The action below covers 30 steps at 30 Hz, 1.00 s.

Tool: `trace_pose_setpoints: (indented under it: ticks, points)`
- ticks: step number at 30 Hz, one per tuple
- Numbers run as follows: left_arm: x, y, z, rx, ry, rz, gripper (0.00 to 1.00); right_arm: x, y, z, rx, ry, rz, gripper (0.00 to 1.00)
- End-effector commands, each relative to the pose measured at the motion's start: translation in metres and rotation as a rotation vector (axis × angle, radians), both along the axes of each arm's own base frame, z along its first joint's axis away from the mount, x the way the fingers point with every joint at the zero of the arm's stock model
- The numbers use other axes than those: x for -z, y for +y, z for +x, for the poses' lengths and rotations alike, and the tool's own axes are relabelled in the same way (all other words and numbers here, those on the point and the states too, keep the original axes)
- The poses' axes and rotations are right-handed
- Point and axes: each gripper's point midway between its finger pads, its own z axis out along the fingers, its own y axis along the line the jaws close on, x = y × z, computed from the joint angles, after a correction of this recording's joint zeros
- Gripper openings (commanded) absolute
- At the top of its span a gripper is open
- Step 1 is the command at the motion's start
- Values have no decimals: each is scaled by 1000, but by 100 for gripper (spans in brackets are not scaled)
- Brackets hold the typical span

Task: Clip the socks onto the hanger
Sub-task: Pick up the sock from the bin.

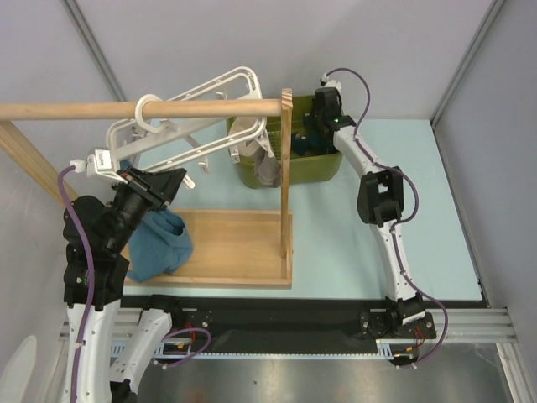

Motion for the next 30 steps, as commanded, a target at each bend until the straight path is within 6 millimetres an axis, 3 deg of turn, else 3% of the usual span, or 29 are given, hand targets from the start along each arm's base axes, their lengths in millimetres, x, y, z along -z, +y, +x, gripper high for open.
trace_pose_setpoints:
  ticks: [1,7,8,10,11,13,14,16,17,18,19,20,22,23,25,27,30]
  points:
    - [57,-11,-10,71,214,30,0,-111,-2,-2,-17,-167,112,0]
    - [56,-10,-10,65,218,18,0,-121,0,-18,-58,-136,128,0]
    - [56,-10,-10,62,221,17,0,-135,2,-23,-79,-153,145,0]
    - [55,-9,-11,59,219,16,0,-131,4,-31,-111,-128,173,0]
    - [55,-9,-12,57,221,16,0,-149,7,-40,-158,-143,208,0]
    - [56,-9,-12,57,224,15,0,-146,11,-51,-207,-129,249,0]
    - [56,-9,-12,60,225,13,0,-167,15,-64,-254,-143,315,0]
    - [56,-10,-12,64,223,11,0,-189,21,-79,-321,-184,386,0]
    - [56,-10,-12,64,223,10,0,-172,26,-93,-349,-129,431,0]
    - [57,-11,-11,65,223,5,0,-199,20,-109,-358,-171,449,0]
    - [57,-12,-11,70,227,4,0,-209,18,-115,-368,-204,475,0]
    - [57,-13,-11,77,225,2,0,-189,19,-131,-382,-140,534,0]
    - [58,-13,-13,82,225,1,0,-224,9,-148,-431,-238,593,0]
    - [58,-14,-14,88,224,0,0,-211,11,-161,-475,-198,616,0]
    - [63,-15,-16,91,236,-12,0,-222,7,-177,-521,-234,599,0]
    - [65,-17,-17,100,238,-21,0,-214,10,-195,-592,-232,582,0]
    - [63,-18,-17,108,239,-19,0,-221,7,-220,-627,-274,504,0]
